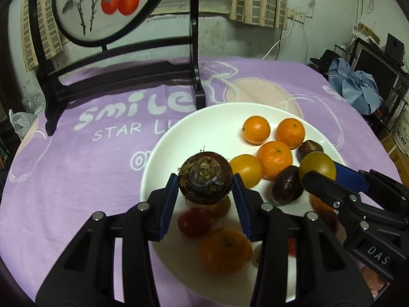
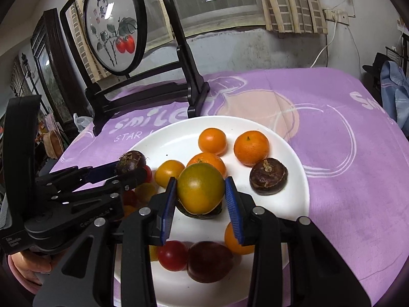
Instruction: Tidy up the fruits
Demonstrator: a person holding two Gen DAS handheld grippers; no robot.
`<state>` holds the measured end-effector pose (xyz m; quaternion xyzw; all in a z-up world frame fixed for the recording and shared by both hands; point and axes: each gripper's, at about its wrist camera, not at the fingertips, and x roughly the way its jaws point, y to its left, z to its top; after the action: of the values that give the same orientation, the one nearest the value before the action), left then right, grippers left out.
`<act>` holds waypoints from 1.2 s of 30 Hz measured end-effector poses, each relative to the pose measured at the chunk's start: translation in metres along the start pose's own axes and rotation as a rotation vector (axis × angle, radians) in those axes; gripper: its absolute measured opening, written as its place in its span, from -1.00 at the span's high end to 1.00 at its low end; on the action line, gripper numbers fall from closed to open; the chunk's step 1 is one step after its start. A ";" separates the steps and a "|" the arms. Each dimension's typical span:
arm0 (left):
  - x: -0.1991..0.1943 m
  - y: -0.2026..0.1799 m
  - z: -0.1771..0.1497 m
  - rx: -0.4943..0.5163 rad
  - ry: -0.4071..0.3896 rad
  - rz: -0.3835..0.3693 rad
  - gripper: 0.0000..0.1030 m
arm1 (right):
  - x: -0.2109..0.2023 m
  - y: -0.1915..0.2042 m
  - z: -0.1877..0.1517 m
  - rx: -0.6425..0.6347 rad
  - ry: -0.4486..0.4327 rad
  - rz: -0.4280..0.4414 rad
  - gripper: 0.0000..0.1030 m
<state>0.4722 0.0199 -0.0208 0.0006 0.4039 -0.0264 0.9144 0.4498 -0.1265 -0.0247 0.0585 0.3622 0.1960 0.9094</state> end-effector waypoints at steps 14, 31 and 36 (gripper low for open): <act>-0.082 0.002 -0.018 0.010 -0.132 0.095 -0.92 | -0.079 0.030 -0.035 -0.110 -0.035 -0.008 -0.54; -0.168 -0.011 -0.161 0.002 -0.083 0.059 -0.96 | -0.157 0.045 -0.156 -0.276 -0.068 -0.103 -0.97; -0.167 -0.015 -0.166 0.024 -0.090 0.088 -0.96 | -0.154 0.045 -0.156 -0.282 -0.051 -0.085 -0.97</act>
<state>0.2360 0.0170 -0.0089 0.0279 0.3618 0.0091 0.9318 0.2275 -0.1527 -0.0299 -0.0800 0.3102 0.2048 0.9249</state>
